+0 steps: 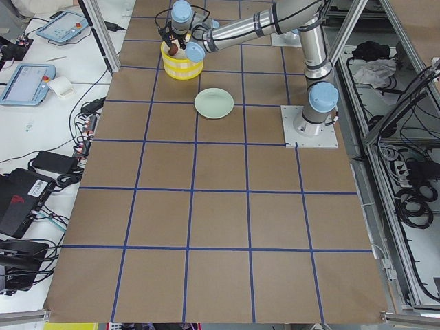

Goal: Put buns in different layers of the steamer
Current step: 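Carry the brown bun with the left gripper into the top steamer tier, then open the left gripper to release the brown bun and withdraw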

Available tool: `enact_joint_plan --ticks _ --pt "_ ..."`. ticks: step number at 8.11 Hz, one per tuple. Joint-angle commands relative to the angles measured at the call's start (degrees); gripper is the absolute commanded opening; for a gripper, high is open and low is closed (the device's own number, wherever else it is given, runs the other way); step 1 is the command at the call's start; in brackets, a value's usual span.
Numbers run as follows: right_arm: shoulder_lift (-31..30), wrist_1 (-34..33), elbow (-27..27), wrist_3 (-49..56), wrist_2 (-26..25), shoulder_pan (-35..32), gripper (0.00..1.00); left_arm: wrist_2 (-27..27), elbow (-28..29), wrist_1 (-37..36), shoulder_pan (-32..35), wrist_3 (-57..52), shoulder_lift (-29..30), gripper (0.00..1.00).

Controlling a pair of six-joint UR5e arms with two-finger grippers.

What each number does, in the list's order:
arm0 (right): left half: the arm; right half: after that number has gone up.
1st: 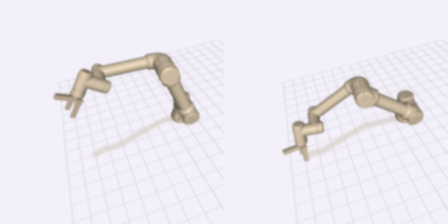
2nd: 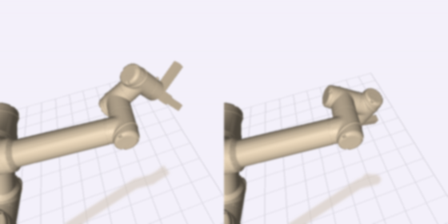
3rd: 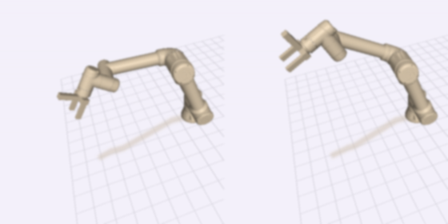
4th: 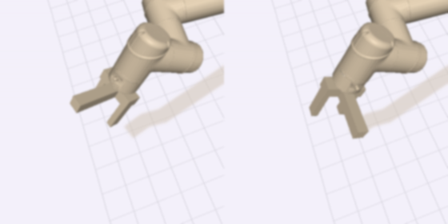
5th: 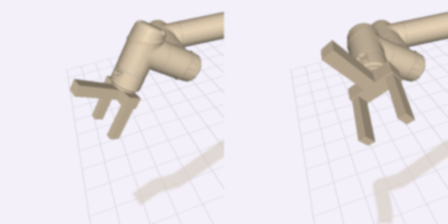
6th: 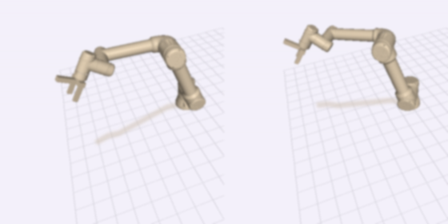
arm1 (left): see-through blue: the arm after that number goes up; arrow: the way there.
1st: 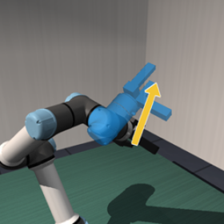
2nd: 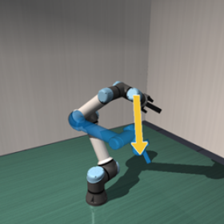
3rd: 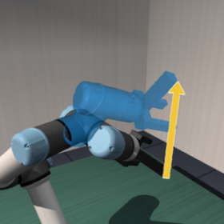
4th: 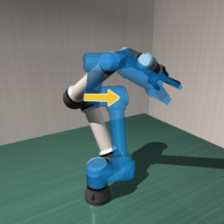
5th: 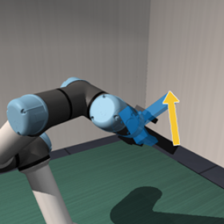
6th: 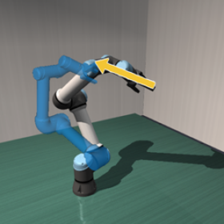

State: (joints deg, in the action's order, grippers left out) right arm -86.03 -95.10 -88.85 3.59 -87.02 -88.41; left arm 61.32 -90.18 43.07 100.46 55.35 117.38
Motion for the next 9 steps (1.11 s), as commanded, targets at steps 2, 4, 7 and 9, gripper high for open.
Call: enact_joint_plan --ticks 2,4,7,9 --pt "-0.02 0.01 -0.09 0.02 0.09 0.0 1.0 4.32 3.16 6.11 0.0 -3.12 -1.71 0.96" --pt "-0.02 -0.08 0.0 0.02 0.09 0.0 1.0 9.65 3.08 13.21 -0.43 -15.92 -3.99 0.98" --pt "0.16 -0.08 0.0 0.19 0.09 0.08 1.0 18.63 2.29 27.02 -4.11 -31.21 -9.69 1.0" --pt "-0.1 0.01 -0.09 0.19 0.1 0.0 1.0 21.8 2.29 34.68 -6.84 -42.9 -13.56 1.0"
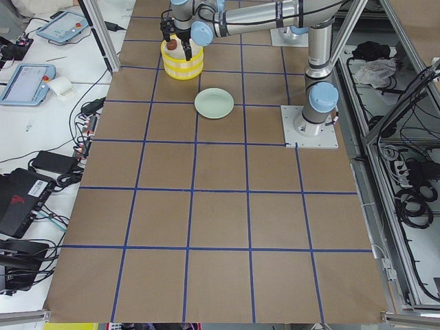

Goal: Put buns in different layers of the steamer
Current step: 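Open the left gripper to release the brown bun and withdraw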

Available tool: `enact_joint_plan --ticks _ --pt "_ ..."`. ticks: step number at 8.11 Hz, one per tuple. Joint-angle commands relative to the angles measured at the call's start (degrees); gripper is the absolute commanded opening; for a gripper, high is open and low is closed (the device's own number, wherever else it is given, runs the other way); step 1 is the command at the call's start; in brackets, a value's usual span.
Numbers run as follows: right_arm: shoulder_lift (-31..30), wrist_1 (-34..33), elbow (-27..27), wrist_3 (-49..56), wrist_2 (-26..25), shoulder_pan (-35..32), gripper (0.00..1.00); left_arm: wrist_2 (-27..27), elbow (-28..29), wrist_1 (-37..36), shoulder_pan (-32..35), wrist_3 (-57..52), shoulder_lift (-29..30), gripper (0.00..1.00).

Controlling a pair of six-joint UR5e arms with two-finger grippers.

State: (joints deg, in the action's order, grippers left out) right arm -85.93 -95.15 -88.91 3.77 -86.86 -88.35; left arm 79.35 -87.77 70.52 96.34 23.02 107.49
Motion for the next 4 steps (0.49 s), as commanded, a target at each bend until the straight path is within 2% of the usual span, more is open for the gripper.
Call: enact_joint_plan --ticks 1,4 --pt "-0.2 0.05 -0.04 -0.25 0.03 -0.06 1.0 6.75 -0.3 10.91 -4.12 -14.54 -5.78 1.0" --pt "-0.55 0.05 -0.04 -3.74 -0.23 -0.85 1.0 8.44 -1.09 21.54 -5.55 -16.61 -10.88 1.0"
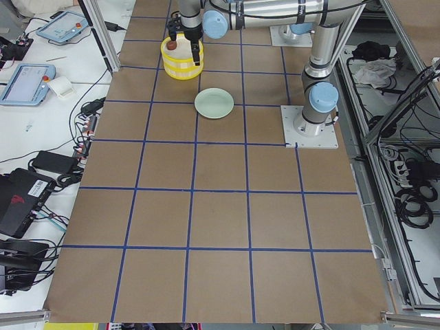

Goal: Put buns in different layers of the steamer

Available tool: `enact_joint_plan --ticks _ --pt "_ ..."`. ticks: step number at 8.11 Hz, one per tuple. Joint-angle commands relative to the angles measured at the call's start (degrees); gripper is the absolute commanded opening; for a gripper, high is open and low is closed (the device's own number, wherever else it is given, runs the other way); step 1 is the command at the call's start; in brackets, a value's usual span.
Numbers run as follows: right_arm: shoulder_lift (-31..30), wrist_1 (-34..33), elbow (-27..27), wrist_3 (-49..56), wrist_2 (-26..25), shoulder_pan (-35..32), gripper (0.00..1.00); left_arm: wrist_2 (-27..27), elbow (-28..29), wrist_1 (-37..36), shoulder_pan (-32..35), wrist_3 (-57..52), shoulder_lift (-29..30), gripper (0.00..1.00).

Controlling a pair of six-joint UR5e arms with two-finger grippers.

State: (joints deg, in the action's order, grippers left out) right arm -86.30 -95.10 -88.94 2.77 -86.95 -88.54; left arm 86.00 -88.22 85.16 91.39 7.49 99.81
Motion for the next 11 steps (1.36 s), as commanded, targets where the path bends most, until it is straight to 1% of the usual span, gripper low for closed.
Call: enact_joint_plan --ticks 1,2,5,11 --pt "-0.27 0.0 0.08 -3.99 -0.67 -1.89 1.0 4.41 -1.24 8.69 -0.6 -1.08 -4.61 1.0" --pt "-0.53 0.09 0.08 -4.0 -2.24 -2.86 1.0 5.13 -1.86 9.49 -0.6 -1.16 -6.1 1.0" --pt "-0.62 0.18 0.08 -4.71 -1.9 -2.87 1.0 5.05 -2.13 9.85 -0.34 -1.08 -7.6 1.0" --pt "-0.45 0.27 0.0 -4.27 -1.73 -2.78 1.0 5.49 -2.3 10.2 -0.6 -1.08 -7.7 1.0"
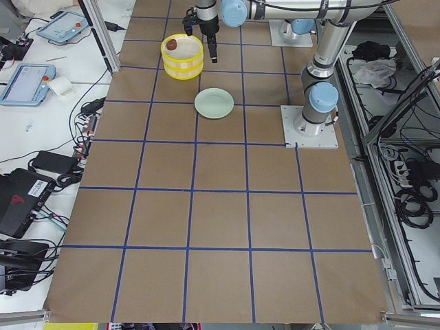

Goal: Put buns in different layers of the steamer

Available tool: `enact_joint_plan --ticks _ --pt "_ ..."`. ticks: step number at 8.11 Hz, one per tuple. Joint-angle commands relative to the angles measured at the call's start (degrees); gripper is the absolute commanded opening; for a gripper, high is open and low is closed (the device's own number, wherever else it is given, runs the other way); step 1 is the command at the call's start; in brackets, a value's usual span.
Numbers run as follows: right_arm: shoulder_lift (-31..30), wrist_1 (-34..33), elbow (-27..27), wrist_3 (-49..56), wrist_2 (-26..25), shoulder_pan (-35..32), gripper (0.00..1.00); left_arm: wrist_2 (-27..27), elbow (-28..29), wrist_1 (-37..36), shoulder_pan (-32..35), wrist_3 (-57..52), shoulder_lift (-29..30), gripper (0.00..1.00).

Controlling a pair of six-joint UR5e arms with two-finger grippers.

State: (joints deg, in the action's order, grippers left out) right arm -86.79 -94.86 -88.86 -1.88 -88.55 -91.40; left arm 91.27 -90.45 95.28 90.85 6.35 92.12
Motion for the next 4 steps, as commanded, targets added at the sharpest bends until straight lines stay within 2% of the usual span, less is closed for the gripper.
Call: enact_joint_plan --ticks 1,4 --pt "0.13 -0.06 0.0 0.47 -0.3 0.17 1.0 0.31 0.01 -0.09 -0.06 -0.02 -0.01 1.0" --pt "0.21 -0.06 -0.09 0.65 -0.56 0.26 1.0 1.98 -0.08 0.0 -0.14 -0.02 -0.1 1.0"
